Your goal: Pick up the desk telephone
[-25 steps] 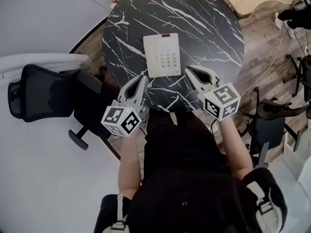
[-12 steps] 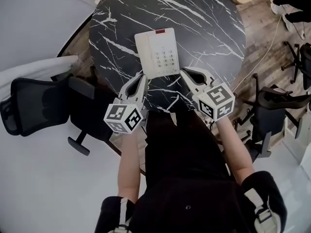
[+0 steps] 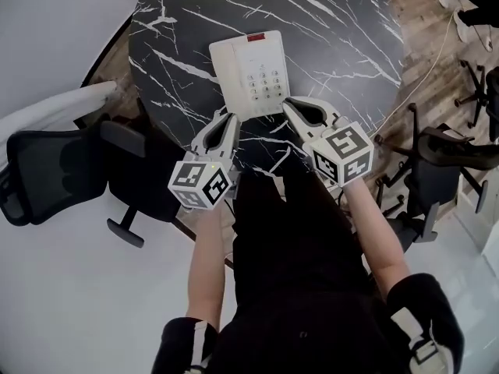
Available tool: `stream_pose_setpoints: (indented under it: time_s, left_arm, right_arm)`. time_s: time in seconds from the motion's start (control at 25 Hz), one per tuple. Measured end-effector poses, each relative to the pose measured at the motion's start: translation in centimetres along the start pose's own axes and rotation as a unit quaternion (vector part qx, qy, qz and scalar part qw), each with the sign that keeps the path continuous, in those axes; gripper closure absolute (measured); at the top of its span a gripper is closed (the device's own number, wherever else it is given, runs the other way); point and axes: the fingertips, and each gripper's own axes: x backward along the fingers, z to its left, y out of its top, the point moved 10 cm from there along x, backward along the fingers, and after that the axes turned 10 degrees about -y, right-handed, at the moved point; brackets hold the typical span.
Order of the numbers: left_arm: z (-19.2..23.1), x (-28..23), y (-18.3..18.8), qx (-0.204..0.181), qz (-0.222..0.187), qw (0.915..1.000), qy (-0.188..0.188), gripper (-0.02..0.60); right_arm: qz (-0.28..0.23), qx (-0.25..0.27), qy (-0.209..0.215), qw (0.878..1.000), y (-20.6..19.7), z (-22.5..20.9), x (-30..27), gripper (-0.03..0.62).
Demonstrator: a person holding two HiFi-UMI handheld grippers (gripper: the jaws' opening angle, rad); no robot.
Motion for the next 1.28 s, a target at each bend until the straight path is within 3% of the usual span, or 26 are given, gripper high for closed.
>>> stream_pose_setpoints:
  time_s: [0.32, 0.52, 0.64, 0.92, 1.12, 1.28]
  left_arm:
    - [1.7, -0.5, 0.5, -0.011, 0.002, 0.9999, -0.01, 0.561]
    - [2.5, -0.8, 0.2, 0.001, 0.009, 0.9999, -0.01, 0.512]
    - [3.0, -1.0, 0.2, 0.008, 0.007, 0.9999, -0.011, 0.482]
    - [4.6, -2.0, 0.5, 0.054, -0.005, 0.9977, -0.039, 0.44]
    - [5.4, -2.8, 0.8, 0.042, 0.013, 0.998, -0.044, 0.341]
    - [5.9, -3.6, 0.7, 0.049, 0.029, 0.997, -0.052, 0.304]
  right_arm:
    - [0.015, -0.008, -0.011, 1.0, -0.9, -1.0, -1.4, 0.56]
    - [0.029, -0.008, -0.018, 0.999, -1.3, -1.7, -2.2, 0.556]
    - [0.041, -0.011, -0.018, 0.999, -1.4, -2.1, -2.7, 0.46]
    - [0.052, -0.027, -0.025, 0.998, -1.7, -2.9, -4.1, 0.379]
    - [0.061, -0.037, -0.024, 0.997, -2.1, -3.4, -5.1, 0.335]
    - [0.067, -0.035, -0.023, 0.997, -2.1, -3.8, -5.9, 0.31]
